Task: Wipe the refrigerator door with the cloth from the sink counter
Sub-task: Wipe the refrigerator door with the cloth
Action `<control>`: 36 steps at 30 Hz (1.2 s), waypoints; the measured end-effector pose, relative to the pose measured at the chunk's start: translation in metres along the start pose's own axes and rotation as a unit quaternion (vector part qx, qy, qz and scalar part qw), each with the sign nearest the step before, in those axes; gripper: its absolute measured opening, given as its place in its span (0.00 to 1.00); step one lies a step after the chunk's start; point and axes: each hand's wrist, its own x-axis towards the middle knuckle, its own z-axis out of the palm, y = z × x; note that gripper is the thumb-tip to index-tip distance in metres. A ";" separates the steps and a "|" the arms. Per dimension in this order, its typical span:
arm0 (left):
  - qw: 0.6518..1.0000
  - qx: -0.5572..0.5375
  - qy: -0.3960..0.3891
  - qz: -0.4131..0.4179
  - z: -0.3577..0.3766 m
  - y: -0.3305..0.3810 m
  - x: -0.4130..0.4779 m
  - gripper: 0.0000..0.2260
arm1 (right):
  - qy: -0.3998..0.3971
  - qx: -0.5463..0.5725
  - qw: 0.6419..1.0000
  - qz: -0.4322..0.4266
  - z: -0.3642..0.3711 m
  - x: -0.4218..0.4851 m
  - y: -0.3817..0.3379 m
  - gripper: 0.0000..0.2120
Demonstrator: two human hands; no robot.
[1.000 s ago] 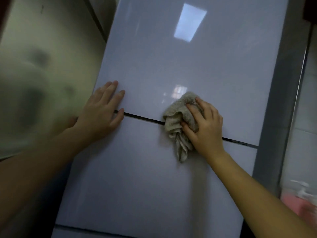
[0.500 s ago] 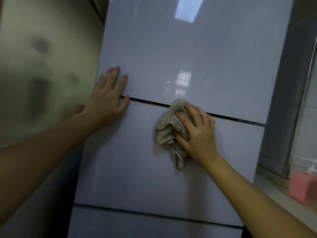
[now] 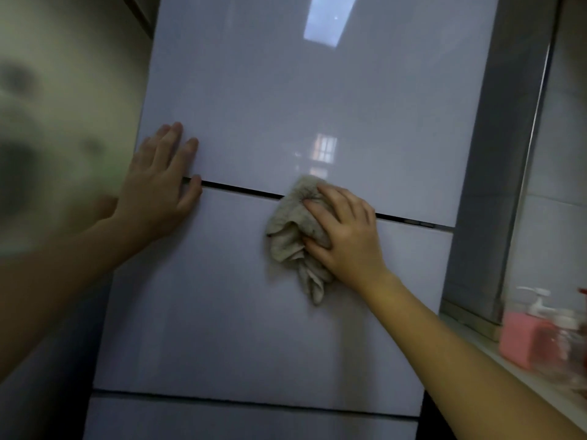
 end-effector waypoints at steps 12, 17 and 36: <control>1.000 -0.014 0.024 -0.010 0.005 0.001 -0.001 0.27 | -0.061 -0.070 0.992 0.079 -0.065 -0.087 0.121 0.27; 0.999 0.024 -0.028 0.025 -0.009 -0.014 0.004 0.28 | -0.049 -0.039 0.995 0.073 -0.050 -0.069 0.094 0.26; 0.997 0.002 -0.080 0.000 -0.027 -0.021 -0.142 0.25 | -0.064 0.035 0.992 -0.105 0.038 0.083 -0.107 0.27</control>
